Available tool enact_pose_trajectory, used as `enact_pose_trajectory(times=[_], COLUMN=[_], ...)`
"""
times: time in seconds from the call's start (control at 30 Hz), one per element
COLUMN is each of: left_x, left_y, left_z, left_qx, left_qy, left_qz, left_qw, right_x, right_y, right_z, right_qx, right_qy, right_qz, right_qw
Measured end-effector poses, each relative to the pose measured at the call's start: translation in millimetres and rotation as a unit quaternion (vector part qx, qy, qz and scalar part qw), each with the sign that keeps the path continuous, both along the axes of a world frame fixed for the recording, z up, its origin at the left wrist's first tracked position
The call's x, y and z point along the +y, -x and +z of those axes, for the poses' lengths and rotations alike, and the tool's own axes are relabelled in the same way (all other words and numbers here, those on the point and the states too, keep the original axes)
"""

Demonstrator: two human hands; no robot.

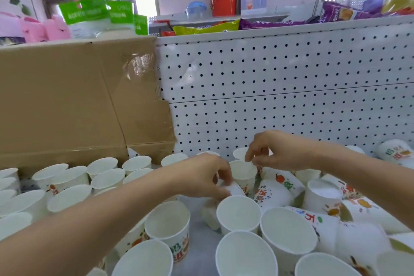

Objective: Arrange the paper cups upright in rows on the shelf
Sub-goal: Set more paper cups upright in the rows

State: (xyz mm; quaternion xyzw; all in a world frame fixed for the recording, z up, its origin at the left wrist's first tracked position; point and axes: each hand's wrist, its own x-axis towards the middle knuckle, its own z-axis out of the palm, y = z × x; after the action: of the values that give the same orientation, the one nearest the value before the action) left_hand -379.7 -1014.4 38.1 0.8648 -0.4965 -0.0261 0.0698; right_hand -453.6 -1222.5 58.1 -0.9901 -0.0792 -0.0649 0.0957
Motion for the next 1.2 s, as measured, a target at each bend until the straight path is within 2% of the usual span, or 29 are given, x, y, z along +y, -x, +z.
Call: enact_pose_trajectory(times=[0.17, 0.43, 0.63, 0.87, 1.1, 1.2], left_x=[-2, -8, -11, 19, 45, 48], left_y=[0, 4, 5, -5, 5, 11], left_z=[-5, -7, 2, 23, 18, 19], left_qx=[0.018, 0.04, -0.026, -0.044, -0.176, -0.217], left_qy=[-0.023, -0.07, -0.087, 0.008, -0.032, -0.038], left_qz=[0.006, 0.04, 0.026, 0.067, 0.109, 0.114], left_qw=[1.0, 0.996, 0.996, 0.997, 0.978, 0.969], right_x=[-1, -3, 1, 17, 38, 39], right_y=[10, 18, 19, 1, -12, -9], right_z=[-4, -4, -7, -19, -15, -9], right_qx=[0.038, 0.051, 0.06, 0.01, -0.048, -0.042], right_qy=[0.033, 0.02, 0.09, 0.097, 0.157, 0.175], right_qz=[-0.016, -0.035, -0.028, 0.008, 0.061, 0.062], right_qw=[0.999, 0.998, 0.994, 0.995, 0.985, 0.982])
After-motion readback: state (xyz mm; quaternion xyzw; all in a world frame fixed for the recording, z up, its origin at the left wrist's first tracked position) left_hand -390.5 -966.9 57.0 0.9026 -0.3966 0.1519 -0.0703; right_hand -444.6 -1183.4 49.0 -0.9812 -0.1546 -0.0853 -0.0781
